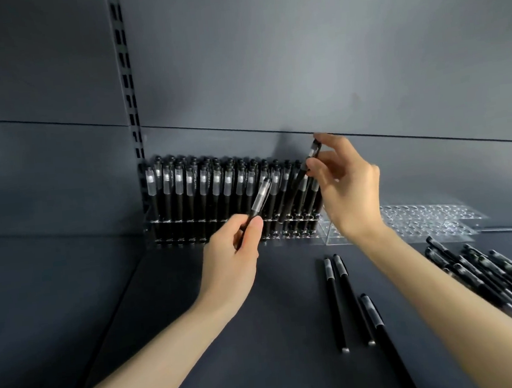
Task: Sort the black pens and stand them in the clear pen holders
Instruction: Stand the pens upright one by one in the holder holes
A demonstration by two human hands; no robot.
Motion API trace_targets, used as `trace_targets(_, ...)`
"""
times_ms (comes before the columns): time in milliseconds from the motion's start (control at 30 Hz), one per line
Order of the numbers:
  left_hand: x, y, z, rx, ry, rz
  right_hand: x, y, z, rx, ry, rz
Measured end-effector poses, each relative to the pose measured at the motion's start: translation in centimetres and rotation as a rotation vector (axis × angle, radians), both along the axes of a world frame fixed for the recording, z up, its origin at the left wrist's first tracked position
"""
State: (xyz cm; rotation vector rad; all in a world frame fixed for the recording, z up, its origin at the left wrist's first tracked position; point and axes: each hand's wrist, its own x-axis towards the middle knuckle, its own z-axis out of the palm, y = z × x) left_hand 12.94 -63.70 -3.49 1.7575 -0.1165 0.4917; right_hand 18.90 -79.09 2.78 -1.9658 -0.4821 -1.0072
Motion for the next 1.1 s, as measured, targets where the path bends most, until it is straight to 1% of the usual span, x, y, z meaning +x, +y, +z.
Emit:
trace_targets(133, 0.4, 0.3, 0.1, -0.046, 0.006, 0.02, 0.1, 0.1, 0.5, -0.002, -0.059, 0.027)
trace_targets(333, 0.0, 0.0, 0.0, -0.057, 0.011, -0.024, 1.1, 0.3, -0.8, -0.087, -0.079, -0.005)
trace_targets(433, 0.2, -0.1, 0.0, -0.054, 0.011, -0.023, 1.3, 0.4, -1.2, -0.15, -0.037, 0.003)
trace_targets(567, 0.3, -0.1, -0.2, -0.047, 0.024, -0.013, 1.2, 0.5, -1.0, -0.186, 0.098, 0.025)
trace_targets(867, 0.6, -0.2, -0.5, -0.092, 0.095, -0.01, 1.8, 0.2, -0.1, -0.288, 0.2, 0.073)
trace_targets(967, 0.6, -0.1, -0.6, -0.111, 0.105, -0.022, 1.9, 0.2, -0.7, -0.296, 0.205, 0.046)
trace_targets(1100, 0.6, 0.0, -0.4, -0.133, 0.11, -0.047, 1.5, 0.1, -1.2, -0.335, 0.132, -0.048)
